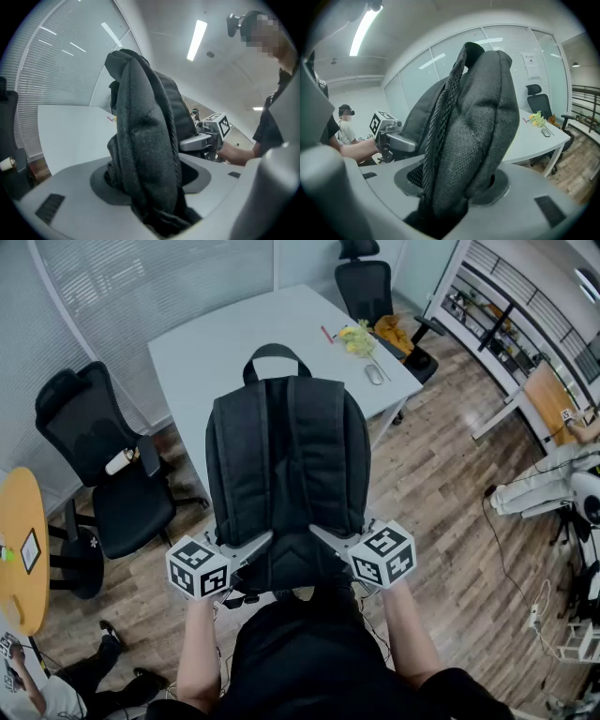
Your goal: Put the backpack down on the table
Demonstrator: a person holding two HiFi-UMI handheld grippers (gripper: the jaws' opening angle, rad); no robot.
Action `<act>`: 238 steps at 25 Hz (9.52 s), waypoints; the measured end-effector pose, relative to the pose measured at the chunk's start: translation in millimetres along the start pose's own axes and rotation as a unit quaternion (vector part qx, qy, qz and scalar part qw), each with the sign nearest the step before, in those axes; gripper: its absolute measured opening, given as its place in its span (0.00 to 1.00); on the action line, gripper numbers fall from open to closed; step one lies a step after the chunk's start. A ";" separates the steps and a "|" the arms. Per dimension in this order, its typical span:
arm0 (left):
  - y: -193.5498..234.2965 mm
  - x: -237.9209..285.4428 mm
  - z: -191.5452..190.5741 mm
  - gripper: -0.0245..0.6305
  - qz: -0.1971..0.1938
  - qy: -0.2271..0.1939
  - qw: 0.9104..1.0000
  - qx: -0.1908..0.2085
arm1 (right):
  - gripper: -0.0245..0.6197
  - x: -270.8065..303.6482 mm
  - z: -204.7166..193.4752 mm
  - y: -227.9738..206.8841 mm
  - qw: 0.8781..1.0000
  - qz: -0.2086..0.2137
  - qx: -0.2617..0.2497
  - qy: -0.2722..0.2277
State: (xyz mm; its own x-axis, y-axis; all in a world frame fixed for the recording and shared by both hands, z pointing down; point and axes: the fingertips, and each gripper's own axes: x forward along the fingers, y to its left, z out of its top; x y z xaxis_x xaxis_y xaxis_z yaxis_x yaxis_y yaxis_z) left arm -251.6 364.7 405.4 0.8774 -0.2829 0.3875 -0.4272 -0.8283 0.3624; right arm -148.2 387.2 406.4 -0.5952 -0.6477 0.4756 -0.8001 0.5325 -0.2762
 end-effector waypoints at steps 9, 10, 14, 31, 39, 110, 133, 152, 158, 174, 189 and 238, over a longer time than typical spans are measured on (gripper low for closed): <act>-5.7 1.9 -3.6 0.42 -0.011 0.004 1.000 0.001 | 0.37 -6.5 -5.3 1.9 1.000 -0.010 0.001 0.000; -7.2 1.5 -4.0 0.42 -0.012 0.004 1.000 0.002 | 0.37 -7.6 -5.9 2.8 1.000 -0.010 0.001 0.000; -8.7 -0.8 -1.6 0.42 -0.013 0.003 1.000 0.006 | 0.37 -9.4 -2.8 4.9 1.000 -0.010 -0.004 -0.005; 14.6 39.7 28.8 0.42 0.014 0.008 1.000 -0.008 | 0.39 4.4 22.4 -50.8 1.000 0.021 0.003 0.003; 29.5 86.0 56.2 0.41 0.034 0.010 0.999 -0.010 | 0.39 8.3 40.4 -107.0 0.999 0.036 0.005 0.003; 229.0 192.7 156.3 0.41 -0.014 0.006 0.999 -0.050 | 0.39 154.7 148.4 -264.2 0.997 -0.007 0.042 0.059; 281.3 235.9 187.9 0.41 0.015 0.012 0.996 -0.086 | 0.39 196.6 181.5 -328.0 0.995 0.030 0.045 0.089; 355.5 327.2 226.8 0.41 0.060 0.031 0.987 -0.147 | 0.38 256.3 217.3 -446.4 0.985 0.090 0.054 0.140; 381.6 352.7 231.4 0.40 0.073 0.043 0.982 -0.170 | 0.38 279.9 220.3 -478.6 0.977 0.116 0.080 0.160; 449.3 398.2 230.6 0.37 0.097 0.056 0.970 -0.217 | 0.37 338.5 222.3 -537.5 0.965 0.133 0.110 0.197; 492.5 423.2 212.7 0.36 0.095 0.071 0.961 -0.251 | 0.39 374.8 215.1 -567.7 0.968 0.118 0.099 0.199; 564.0 434.4 159.8 0.64 0.162 0.099 0.926 -0.327 | 0.66 427.7 178.5 -615.9 0.947 0.064 0.152 0.276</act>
State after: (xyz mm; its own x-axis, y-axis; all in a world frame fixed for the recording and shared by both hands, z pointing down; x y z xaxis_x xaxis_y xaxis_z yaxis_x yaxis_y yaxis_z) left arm -76.5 -302.7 642.8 0.6511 -0.3173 0.6895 -0.7581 -0.2278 0.6110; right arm 76.7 -315.1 630.9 -0.6264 -0.1600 0.7629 -0.7583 0.3516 -0.5489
